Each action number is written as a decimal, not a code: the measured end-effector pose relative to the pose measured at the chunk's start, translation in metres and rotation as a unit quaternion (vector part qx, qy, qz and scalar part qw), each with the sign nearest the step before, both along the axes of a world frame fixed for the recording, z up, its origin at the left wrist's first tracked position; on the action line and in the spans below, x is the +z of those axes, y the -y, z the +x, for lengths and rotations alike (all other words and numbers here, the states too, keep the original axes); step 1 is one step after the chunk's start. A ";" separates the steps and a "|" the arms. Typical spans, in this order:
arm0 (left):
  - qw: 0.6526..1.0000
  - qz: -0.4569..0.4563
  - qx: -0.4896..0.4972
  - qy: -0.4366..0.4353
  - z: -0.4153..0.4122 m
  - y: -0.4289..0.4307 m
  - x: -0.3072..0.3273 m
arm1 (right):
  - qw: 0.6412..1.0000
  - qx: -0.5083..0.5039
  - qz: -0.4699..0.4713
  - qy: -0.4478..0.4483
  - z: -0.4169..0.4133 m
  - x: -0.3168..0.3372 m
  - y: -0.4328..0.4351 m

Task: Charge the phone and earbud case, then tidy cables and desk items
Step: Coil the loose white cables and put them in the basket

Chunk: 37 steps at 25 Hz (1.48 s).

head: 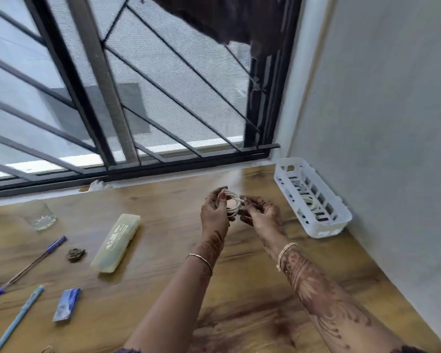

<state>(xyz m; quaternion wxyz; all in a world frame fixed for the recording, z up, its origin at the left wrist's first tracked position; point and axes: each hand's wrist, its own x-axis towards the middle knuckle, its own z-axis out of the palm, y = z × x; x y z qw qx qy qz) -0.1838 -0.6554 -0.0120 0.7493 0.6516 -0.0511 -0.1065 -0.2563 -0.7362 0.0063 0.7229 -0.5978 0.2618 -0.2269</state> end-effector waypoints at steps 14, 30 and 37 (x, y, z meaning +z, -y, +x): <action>0.950 0.219 -0.186 0.123 -0.055 0.151 0.038 | 0.921 -0.120 -0.305 -0.211 -0.077 0.052 0.187; 0.883 0.413 -0.153 0.165 -0.056 0.169 0.014 | 0.790 0.069 -0.498 -0.352 -0.054 0.017 0.202; 0.899 0.379 -0.139 0.167 -0.071 0.150 0.021 | 0.778 0.008 -0.577 -0.248 -0.063 0.022 0.185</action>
